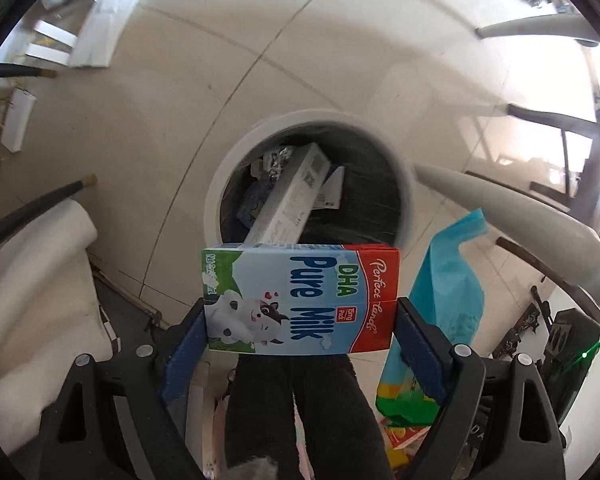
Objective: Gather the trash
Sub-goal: 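Carry the milk carton and snack bag over the bin and release both, then raise both tools from the bin back toward the table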
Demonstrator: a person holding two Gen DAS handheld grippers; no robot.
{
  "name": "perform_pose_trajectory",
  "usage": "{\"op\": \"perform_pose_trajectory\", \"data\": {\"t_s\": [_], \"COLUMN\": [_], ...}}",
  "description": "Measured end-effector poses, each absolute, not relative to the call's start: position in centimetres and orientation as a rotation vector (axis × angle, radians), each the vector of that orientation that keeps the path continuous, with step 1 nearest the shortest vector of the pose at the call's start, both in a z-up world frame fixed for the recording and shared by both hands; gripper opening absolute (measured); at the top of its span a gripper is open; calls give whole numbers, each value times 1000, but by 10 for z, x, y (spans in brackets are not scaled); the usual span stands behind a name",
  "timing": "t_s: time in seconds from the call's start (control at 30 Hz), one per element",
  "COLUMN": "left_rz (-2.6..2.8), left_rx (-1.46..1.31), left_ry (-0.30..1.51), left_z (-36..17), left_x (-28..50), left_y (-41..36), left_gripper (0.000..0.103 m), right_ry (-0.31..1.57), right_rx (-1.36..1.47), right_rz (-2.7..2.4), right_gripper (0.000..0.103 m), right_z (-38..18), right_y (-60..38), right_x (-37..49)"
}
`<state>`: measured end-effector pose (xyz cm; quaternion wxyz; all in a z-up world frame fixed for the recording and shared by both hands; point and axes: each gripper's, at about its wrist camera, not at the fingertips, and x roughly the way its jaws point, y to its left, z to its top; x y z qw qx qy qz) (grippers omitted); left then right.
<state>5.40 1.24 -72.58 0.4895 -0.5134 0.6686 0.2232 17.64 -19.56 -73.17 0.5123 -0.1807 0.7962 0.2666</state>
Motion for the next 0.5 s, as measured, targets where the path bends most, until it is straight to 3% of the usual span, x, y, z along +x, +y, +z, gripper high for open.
{"op": "perform_pose_trajectory", "data": {"t_s": [0.1,0.2,0.3,0.37,0.5], "left_rz": [537,538,553,565,608], "left_rx": [-1251,-1268,-1250,-1250,-1219], "left_ry": [1649,1654,1660,1656,1648], "left_z": [-754,-768,-767,-763,-754], "left_x": [56,55,53,51,44], "left_y": [15,18,19,20,18], "left_gripper": [89,102,103,103,103], "right_ry": [1944,1981,1985,1991,1965], "right_rx": [-429,-419,-447,-471,-490], "right_rz": [623,613,642,643,646], "right_gripper": [80,83,89,102,103], "right_z": [-770,-798,-813,-820,-812], "right_y": [-191,-184,-164,-158,-151], "right_x": [182,188,193,193,191]}}
